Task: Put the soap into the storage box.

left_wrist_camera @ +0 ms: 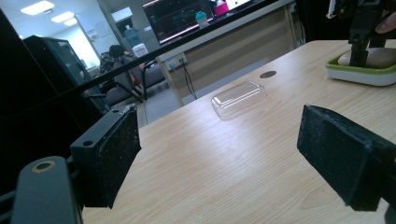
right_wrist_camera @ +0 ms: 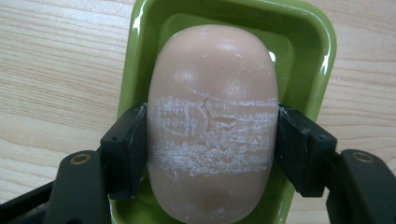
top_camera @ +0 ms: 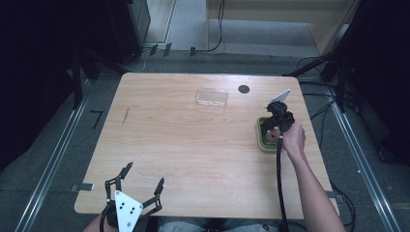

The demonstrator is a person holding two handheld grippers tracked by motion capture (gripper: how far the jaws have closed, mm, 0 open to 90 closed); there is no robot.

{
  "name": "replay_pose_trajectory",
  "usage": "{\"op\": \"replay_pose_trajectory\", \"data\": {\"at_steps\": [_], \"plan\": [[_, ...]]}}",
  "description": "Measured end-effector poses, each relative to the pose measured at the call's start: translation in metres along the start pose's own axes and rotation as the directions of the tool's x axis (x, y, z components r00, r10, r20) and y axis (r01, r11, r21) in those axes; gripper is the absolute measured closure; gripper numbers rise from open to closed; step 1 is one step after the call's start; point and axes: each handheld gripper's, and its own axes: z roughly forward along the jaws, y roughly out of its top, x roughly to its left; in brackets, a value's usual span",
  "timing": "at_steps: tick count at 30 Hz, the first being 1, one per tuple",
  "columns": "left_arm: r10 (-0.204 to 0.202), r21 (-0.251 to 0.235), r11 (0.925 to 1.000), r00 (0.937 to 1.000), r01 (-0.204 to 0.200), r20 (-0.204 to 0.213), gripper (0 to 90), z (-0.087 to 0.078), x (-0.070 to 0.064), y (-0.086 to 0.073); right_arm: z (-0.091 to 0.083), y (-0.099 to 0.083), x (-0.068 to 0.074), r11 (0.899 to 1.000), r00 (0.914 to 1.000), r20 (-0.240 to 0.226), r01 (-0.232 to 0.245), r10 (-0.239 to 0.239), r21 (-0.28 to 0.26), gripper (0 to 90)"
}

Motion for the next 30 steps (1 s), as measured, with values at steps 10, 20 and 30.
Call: {"op": "replay_pose_trajectory", "data": {"at_steps": [10, 20, 30], "plan": [[0.004, -0.002, 1.0, 1.0, -0.004, 0.0, 13.9, 0.0, -0.0002, 0.0, 0.0026, -0.0008, -0.0008, 1.0, 0.9999, -0.001, -0.013, 0.013, 0.001, 33.0], [0.004, -0.004, 1.0, 1.0, -0.004, 0.0, 13.8, 0.0, -0.0004, 0.0001, 0.0035, -0.001, -0.0009, 1.0, 0.9999, -0.002, -0.015, 0.015, 0.002, 32.7], [0.004, -0.004, 1.0, 1.0, -0.004, 0.002, 13.8, 0.0001, -0.0007, 0.0001, 0.0045, -0.0013, -0.0001, 1.0, 1.0, 0.0, -0.006, 0.006, 0.017, 32.4]]}}
